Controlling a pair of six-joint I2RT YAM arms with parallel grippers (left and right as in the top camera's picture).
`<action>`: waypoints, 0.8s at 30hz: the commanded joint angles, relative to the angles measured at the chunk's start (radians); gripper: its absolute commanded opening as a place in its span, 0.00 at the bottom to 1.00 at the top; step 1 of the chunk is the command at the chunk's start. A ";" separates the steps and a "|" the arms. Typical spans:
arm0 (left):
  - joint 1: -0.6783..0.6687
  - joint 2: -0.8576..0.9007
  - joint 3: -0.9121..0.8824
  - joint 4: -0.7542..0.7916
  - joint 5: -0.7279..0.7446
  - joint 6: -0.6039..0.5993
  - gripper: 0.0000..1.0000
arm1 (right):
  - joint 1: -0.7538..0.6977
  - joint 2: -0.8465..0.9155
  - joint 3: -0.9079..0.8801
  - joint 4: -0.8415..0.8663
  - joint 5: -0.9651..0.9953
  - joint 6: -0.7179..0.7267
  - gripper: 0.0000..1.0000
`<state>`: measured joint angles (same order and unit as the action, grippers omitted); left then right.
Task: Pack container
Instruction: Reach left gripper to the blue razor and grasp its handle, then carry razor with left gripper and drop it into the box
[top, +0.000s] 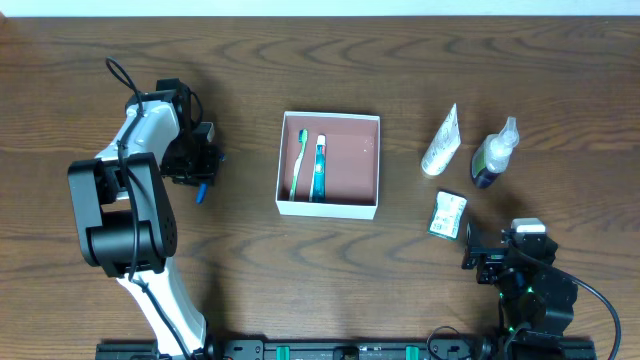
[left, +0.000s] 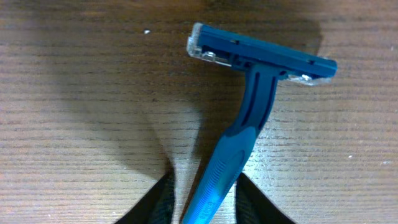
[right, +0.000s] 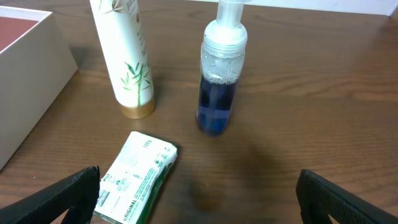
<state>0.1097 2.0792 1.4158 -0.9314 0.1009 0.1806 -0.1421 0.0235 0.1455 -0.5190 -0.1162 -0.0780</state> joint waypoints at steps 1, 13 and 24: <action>0.000 0.016 -0.013 -0.005 0.004 0.006 0.26 | -0.006 -0.004 -0.003 -0.001 -0.004 -0.013 0.99; -0.010 -0.064 0.100 -0.118 0.101 -0.039 0.08 | -0.006 -0.004 -0.003 -0.001 -0.004 -0.013 0.99; -0.264 -0.380 0.196 -0.150 0.198 -0.097 0.06 | -0.006 -0.004 -0.003 -0.001 -0.004 -0.013 0.99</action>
<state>-0.0692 1.7454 1.6070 -1.1046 0.2562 0.1139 -0.1421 0.0235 0.1452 -0.5190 -0.1162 -0.0780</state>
